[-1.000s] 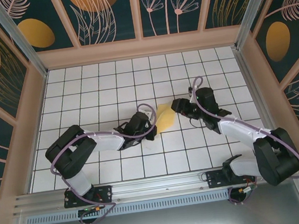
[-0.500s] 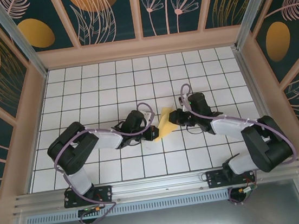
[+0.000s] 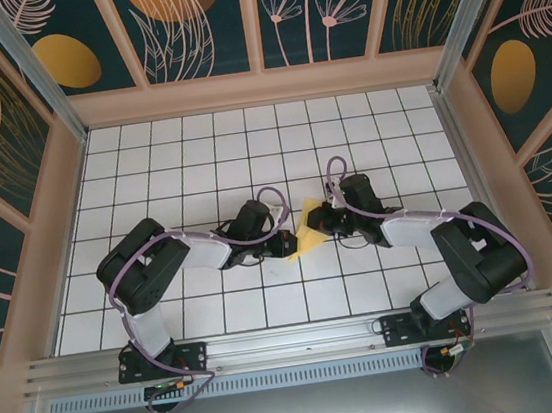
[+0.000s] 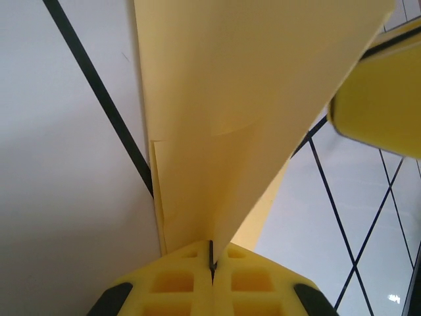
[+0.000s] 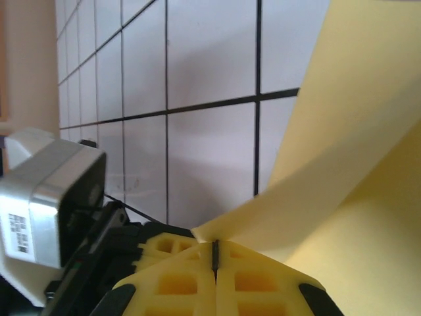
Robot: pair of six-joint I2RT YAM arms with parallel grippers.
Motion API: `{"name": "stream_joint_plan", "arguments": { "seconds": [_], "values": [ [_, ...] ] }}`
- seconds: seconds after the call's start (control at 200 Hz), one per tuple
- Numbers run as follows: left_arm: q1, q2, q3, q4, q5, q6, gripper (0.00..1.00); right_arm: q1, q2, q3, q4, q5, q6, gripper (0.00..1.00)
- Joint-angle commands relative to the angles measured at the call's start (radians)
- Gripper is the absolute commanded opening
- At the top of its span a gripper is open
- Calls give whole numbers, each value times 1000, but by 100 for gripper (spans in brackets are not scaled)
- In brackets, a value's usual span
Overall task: Fold a paper plane with a square sheet of paper (pick it up from the middle)
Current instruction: Fourth fold the wing at the center of the table.
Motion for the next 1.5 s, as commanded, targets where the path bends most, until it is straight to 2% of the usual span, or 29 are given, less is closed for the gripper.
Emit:
{"name": "stream_joint_plan", "arguments": {
  "seconds": [0.0,0.115,0.25,0.475,0.686,0.916,1.181,1.491],
  "values": [
    [8,17,29,-46,26,-14,3,8,17,-25,126,-31,60,3],
    [9,24,40,-53,53,-14,4,2,62,-5,96,7,60,3],
    [13,37,50,-62,73,-9,5,-14,118,-16,149,33,81,3],
    [15,22,37,-69,64,2,15,-21,144,-22,142,77,78,3],
    [14,16,43,-59,64,5,4,-27,65,-44,101,93,61,4],
    [15,22,62,-59,54,10,2,-59,-73,-100,-21,153,53,5],
    [15,24,72,-83,48,26,4,-76,50,-59,-33,91,63,0],
    [15,26,123,-168,81,100,6,-78,127,-29,-99,124,-5,0]
  ]
}}
